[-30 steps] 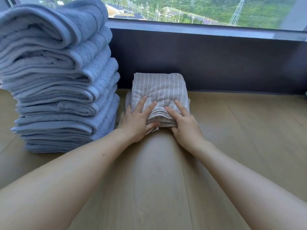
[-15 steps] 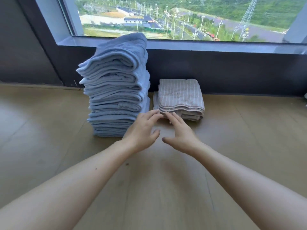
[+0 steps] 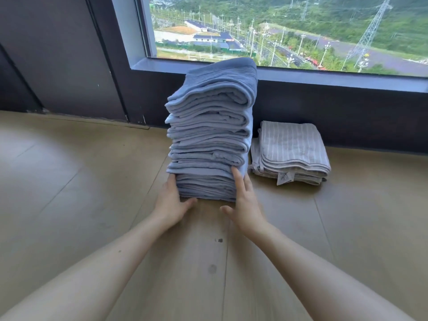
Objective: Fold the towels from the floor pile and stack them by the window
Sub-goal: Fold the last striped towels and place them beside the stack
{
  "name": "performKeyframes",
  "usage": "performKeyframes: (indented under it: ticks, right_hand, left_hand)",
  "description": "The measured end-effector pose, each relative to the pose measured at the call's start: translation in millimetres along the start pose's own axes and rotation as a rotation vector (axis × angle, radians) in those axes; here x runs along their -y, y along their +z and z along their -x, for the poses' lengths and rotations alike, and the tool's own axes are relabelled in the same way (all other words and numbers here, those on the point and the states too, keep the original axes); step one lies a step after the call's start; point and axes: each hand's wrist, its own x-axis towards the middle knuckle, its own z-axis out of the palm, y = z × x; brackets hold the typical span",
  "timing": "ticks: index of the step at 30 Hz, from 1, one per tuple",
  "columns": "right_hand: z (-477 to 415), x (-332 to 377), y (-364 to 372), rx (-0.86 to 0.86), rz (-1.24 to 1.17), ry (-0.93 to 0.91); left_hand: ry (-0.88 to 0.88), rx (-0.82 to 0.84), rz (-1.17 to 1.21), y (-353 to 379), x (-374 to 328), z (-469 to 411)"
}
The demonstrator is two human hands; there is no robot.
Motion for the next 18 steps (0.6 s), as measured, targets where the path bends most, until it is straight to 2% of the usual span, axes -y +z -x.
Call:
performKeyframes:
  ticks: [10, 18]
  right_hand:
    - [-42.7, -11.6, -2.9, -0.174, 0.052, -0.023]
    - [-73.5, -25.3, -6.7, -0.185, 0.087, -0.058]
  left_hand:
    - [0.001, -0.059, -0.089, 25.3, -9.3, -33.8]
    - [0.003, -0.129, -0.085, 41.6, -8.3, -62.7]
